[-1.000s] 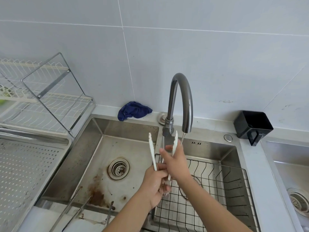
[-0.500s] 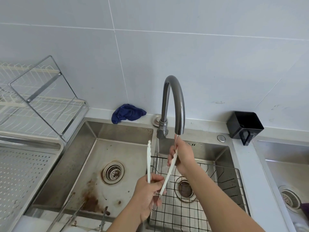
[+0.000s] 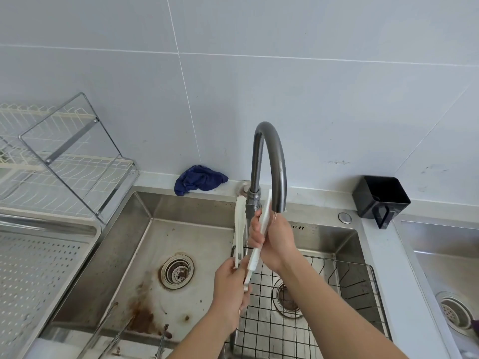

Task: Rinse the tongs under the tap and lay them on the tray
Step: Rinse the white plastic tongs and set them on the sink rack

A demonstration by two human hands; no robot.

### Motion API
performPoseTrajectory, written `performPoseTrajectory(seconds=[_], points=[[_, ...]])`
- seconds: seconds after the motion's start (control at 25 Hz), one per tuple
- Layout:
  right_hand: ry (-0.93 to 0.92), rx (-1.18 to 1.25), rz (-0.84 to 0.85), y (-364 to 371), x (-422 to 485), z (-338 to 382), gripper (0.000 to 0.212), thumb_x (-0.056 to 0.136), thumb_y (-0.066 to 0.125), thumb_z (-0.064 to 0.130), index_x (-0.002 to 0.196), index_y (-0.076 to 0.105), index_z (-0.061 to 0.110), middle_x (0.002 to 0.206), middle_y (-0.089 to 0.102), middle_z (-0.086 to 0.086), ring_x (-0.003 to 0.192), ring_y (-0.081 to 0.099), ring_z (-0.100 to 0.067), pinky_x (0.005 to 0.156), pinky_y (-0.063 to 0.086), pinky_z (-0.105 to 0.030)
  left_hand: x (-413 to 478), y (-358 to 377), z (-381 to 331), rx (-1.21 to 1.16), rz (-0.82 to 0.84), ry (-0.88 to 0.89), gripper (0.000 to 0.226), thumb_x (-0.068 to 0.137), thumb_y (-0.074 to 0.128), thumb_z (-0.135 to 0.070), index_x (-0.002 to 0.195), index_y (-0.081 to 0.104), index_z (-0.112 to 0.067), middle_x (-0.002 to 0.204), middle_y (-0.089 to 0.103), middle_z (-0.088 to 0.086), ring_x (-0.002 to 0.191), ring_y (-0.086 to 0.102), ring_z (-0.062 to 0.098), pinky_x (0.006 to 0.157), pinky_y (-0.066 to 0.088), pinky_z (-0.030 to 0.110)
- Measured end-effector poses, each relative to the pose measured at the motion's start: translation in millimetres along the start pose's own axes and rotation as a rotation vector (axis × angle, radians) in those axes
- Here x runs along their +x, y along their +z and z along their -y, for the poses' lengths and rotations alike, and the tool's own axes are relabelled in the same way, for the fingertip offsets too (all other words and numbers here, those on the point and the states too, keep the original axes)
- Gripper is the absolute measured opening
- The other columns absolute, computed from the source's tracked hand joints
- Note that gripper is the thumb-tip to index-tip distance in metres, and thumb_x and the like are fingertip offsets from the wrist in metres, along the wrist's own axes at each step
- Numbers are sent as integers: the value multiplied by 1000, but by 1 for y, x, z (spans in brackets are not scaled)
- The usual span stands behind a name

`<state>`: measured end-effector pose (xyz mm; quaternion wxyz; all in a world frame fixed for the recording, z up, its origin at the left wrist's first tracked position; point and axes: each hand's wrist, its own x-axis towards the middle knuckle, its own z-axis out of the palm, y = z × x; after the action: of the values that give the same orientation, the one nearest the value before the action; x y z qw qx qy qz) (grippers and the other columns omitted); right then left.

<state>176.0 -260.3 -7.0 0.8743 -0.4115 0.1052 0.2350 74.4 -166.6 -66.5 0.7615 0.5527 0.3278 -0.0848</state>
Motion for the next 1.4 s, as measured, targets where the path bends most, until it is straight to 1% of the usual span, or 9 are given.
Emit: performPoseTrajectory(seconds=[0.16, 0.32, 0.4, 0.56, 0.8, 0.96, 1.16, 1.32, 1.4], points=[[64, -98, 153, -3, -15, -19, 45, 91, 63, 56, 86, 63, 11, 61, 47, -7, 39, 32, -16, 38, 32, -26, -12, 5, 6, -57, -7, 11, 30, 99, 59, -40, 91, 62, -12, 60, 55, 12, 45, 51, 24, 42, 44, 29], [-1, -64, 244, -16, -30, -27, 20, 99, 62, 22, 109, 65, 5, 90, 62, -18, 58, 52, -26, 55, 48, -37, -9, -1, 4, -112, -67, -28, 42, 101, 52, -45, 97, 66, -6, 59, 57, 11, 43, 55, 25, 43, 49, 31], [-53, -95, 196, -15, -32, -24, 11, 98, 62, 20, 106, 65, 13, 86, 59, -17, 55, 49, -24, 52, 46, -35, -9, 6, 5, -92, -58, -44, 42, 101, 50, -46, 98, 67, -8, 60, 57, 11, 39, 55, 23, 39, 47, 28], [-25, -300, -92, -8, -26, -13, 50, 104, 44, 52, 87, 60, 8, 57, 51, -11, 36, 36, -20, 40, 36, -26, -13, 20, 10, 26, 1, -106, 45, 99, 46, -56, 104, 69, -18, 68, 60, 15, 50, 56, 21, 45, 47, 29], [-211, -76, -96, -6, -22, -2, 9, 97, 53, 4, 98, 61, 7, 71, 57, -12, 51, 48, -21, 46, 44, -31, -14, 31, -13, 99, 143, -86, 66, 88, 38, -76, 115, 62, -21, 71, 61, 3, 50, 54, 13, 41, 40, 25], [-210, -314, -144, 2, -21, 3, 15, 100, 61, 19, 89, 59, 11, 65, 54, -10, 50, 51, -22, 46, 46, -30, -10, 40, -18, 160, 215, -64, 75, 88, 34, -76, 118, 67, -16, 90, 67, 7, 66, 60, 16, 47, 46, 28], [-225, -407, -133, 14, -20, 10, 26, 103, 56, 27, 86, 69, 12, 65, 61, -7, 56, 57, -21, 58, 53, -37, -7, 43, -19, -102, 377, -51, 80, 80, 42, -84, 121, 70, -22, 99, 69, 5, 76, 56, 15, 52, 37, 29], [-205, -762, 20, -16, -38, -12, 33, 101, 52, 43, 91, 74, 21, 88, 77, -4, 80, 73, -20, 73, 61, -36, -3, 20, -14, 31, 316, -26, 80, 70, 67, -80, 110, 68, -10, 82, 68, 5, 67, 60, 18, 45, 34, 27], [-331, -783, -194, -39, -38, -17, 25, 102, 56, 36, 91, 75, 22, 84, 76, -3, 78, 72, -20, 70, 60, -39, -3, 8, -15, 89, 242, -19, 64, 74, 74, -67, 106, 71, -11, 80, 69, 10, 71, 58, 28, 43, 34, 27]])
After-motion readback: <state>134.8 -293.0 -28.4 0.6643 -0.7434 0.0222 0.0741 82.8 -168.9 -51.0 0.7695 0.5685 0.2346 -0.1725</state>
